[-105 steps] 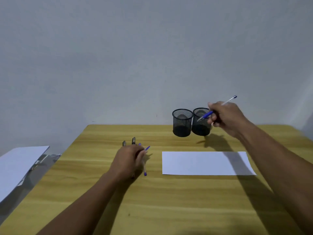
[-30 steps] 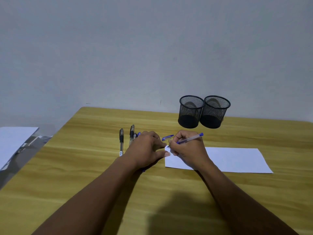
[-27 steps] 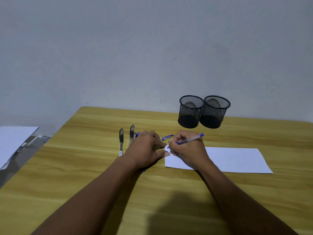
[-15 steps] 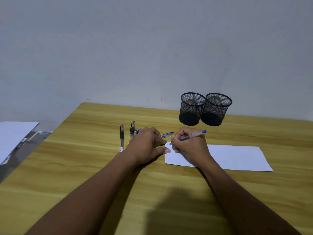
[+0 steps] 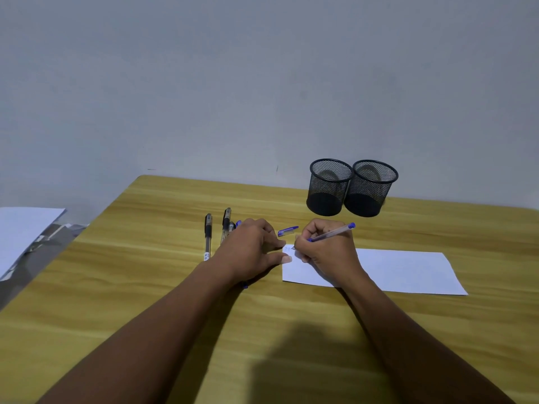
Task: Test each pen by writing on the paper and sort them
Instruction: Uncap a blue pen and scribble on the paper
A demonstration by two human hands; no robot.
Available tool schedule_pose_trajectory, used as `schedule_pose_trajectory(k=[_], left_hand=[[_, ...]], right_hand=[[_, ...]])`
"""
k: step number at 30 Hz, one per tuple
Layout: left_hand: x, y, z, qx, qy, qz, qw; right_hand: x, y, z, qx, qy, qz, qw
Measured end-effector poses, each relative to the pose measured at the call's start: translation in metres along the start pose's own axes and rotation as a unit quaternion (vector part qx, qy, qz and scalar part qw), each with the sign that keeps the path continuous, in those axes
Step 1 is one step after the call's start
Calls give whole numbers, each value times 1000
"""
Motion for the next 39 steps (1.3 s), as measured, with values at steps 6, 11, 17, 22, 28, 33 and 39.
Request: schedule_pose_trajectory(k=[6,11,17,22,28,33,39], left_hand=[[0,-3,-4,-21,-12,11,1000],[-15,-5,-19,-82,15,95,992],[-3,6,-41,-99,22,-38,994],[1,4,-40,-104,23,11,994],[-7,-5,-36,-118,-6,222,968],[-5,1,-34,-102,-43,277,955],[-7,5,-35,-90,-42,277,956]], right_hand=[[-14,-5,-1,9,71,-38,997],[-23,-5,-5,82,126,-133,980],[-24,-5,-7,135,108,-147,974],[-28,-2,-7,145,117,-171,968],[-28,-2,-7,143,133,-194,961],[-26,0,-10,136,122,-188,965],[-20,-3,-11,128,58,-184,973]])
Point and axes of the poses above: each hand's wrist, its own z-axis away from the middle knuckle, its own x-axis out of the palm, y = z × x, the point moved 10 cm from there along -z, towards the middle knuckle, and after that the axes turned 12 degrees about -x, right-handed, at the moved point
